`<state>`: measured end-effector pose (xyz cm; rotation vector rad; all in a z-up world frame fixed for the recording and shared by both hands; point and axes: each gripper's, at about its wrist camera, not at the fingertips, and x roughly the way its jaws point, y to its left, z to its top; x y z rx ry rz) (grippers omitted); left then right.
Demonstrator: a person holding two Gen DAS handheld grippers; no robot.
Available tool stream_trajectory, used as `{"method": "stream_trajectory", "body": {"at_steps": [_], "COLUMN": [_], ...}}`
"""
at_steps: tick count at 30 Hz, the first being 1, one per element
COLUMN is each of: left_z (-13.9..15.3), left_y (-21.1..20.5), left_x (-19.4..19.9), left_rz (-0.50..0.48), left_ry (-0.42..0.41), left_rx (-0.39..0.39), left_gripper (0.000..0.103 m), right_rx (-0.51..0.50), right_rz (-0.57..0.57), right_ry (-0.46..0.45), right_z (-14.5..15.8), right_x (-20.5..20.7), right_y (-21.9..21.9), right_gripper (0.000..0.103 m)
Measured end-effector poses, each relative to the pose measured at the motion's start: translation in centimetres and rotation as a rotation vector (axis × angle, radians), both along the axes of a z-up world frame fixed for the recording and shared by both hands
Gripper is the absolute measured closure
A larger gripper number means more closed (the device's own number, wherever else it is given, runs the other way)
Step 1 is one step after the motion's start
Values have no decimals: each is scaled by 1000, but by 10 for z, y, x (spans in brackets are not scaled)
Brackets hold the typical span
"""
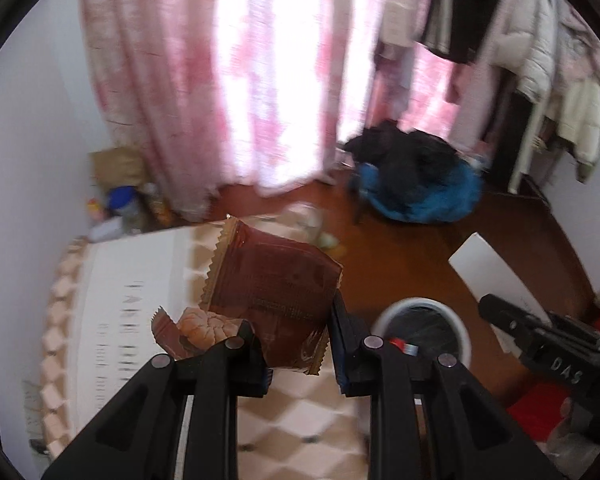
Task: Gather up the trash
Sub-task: 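Carry the brown wrapper and white box over the bin, then open both tools to drop the wrapper and white box into the bin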
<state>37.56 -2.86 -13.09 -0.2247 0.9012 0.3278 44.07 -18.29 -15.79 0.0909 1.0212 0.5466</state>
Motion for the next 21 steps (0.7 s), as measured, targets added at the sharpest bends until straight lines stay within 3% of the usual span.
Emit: {"method": "stream_trajectory", "body": {"at_steps": [5,11,16,18,21], "left_z": [-43,-129,-189,-208,-228], "left_y": [-37,-78,-104,-111,-119], "left_x": [50,115,148,158,169], "left_rz": [-92,-184,-225,-227,-225], "left_ry": [68,244,374,413,437], "left_rx": [-160,-322,-358,-363,-374], "left_gripper": [83,82,80,74,50], "right_rx": [-50,-102,-128,-133,-139], "right_rz": [-95,-173,-197,-202,-207], "right_ry": [45,182,310,352,415], "right_z": [-35,-115,-187,-212,-246], "right_x": [29,62,86,95,107], "right_y": [-68,-129,-156,-160,-165], "right_gripper": [56,56,56,56,56]}}
